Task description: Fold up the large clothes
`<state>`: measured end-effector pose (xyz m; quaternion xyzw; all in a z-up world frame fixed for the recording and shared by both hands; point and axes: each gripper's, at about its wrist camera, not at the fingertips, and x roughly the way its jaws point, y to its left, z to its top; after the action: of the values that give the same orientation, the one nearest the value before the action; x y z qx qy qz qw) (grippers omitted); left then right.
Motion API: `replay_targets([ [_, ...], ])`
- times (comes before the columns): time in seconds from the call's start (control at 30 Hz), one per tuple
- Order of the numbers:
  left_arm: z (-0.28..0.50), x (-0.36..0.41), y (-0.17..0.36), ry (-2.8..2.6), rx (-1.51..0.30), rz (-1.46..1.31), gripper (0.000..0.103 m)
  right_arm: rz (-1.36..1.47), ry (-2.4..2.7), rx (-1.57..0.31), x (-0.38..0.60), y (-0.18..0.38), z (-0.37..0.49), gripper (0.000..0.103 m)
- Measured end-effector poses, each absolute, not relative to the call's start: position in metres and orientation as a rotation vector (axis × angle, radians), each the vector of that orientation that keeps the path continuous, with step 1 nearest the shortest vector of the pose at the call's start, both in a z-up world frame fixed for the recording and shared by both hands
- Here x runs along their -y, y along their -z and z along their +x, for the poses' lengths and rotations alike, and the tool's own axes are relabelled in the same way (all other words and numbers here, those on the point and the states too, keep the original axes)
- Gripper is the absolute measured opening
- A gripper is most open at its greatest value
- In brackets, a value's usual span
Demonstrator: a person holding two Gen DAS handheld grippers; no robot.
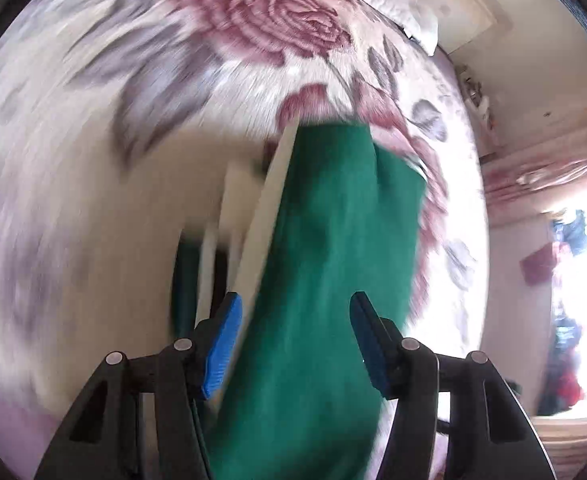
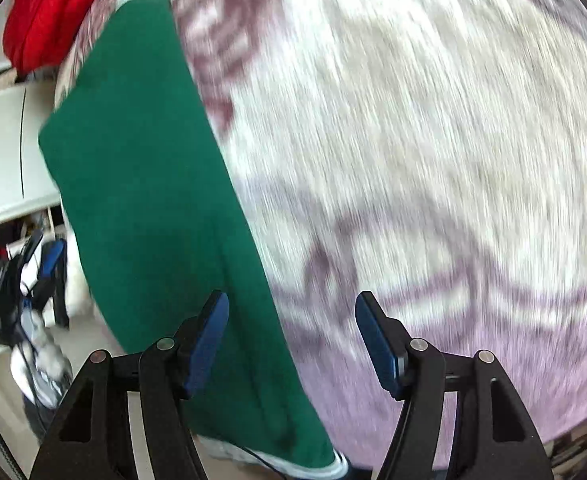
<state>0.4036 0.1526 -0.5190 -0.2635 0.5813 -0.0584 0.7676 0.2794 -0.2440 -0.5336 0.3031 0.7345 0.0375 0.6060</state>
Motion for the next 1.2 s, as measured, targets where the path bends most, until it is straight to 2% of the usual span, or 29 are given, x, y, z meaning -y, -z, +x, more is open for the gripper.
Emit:
replay_targets([
  [0.07,0.446,-0.147,0.533,0.127,-1.259,-0.518,0.052,0.719,-0.060,-1.656,0.240,0.531,0.303,0.068],
  [0.13,0.475,-0.147,0.555,0.119,-1.258,-0.457,0.036,0.726,-0.066,-1.603,0.232,0.526,0.336,0.068],
  [0.17,0.484,-0.146,0.572,0.109,-1.307,-0.442,0.031,0.712,-0.068,-1.588,0.238,0.525,0.349,0.068],
  [0.27,0.486,-0.167,0.626,0.117,-1.408,-0.495,0.031,0.694,-0.074,-1.560,0.250,0.524,0.383,0.068],
  [0.3,0.490,-0.171,0.628,0.134,-1.401,-0.517,0.031,0.688,-0.079,-1.557,0.277,0.526,0.393,0.068],
  [0.37,0.486,-0.172,0.620,0.167,-1.388,-0.516,0.031,0.668,-0.099,-1.539,0.274,0.526,0.415,0.068],
  [0.5,0.483,-0.177,0.613,0.212,-1.372,-0.522,0.031,0.612,-0.302,-1.432,0.219,0.516,0.483,0.066],
  [0.57,0.486,-0.182,0.621,0.227,-1.378,-0.543,0.031,0.574,-0.398,-1.420,0.196,0.519,0.515,0.056],
  [0.67,0.493,-0.184,0.632,0.238,-1.375,-0.567,0.034,0.410,-0.305,-1.494,0.162,0.552,0.569,0.053],
  [0.73,0.492,-0.185,0.632,0.241,-1.367,-0.578,0.036,0.286,-0.186,-1.535,0.155,0.579,0.588,0.040],
  [0.8,0.492,-0.186,0.632,0.237,-1.370,-0.585,0.036,0.243,-0.172,-1.568,0.148,0.596,0.596,0.040],
  [0.93,0.491,-0.182,0.621,0.222,-1.392,-0.555,0.036,0.208,-0.148,-1.559,0.141,0.575,0.591,0.040],
  [1.03,0.483,-0.175,0.587,0.187,-1.343,-0.432,0.036,0.247,-0.241,-1.587,0.142,0.554,0.563,0.042],
  [1.13,0.456,-0.174,0.540,0.122,-1.241,-0.294,0.035,0.285,-0.304,-1.537,0.158,0.507,0.509,0.043],
  [1.17,0.441,-0.175,0.523,0.088,-1.201,-0.255,0.038,0.265,-0.299,-1.526,0.163,0.493,0.490,0.043],
  [1.2,0.429,-0.177,0.514,0.064,-1.183,-0.233,0.048,0.254,-0.289,-1.524,0.169,0.482,0.472,0.045],
])
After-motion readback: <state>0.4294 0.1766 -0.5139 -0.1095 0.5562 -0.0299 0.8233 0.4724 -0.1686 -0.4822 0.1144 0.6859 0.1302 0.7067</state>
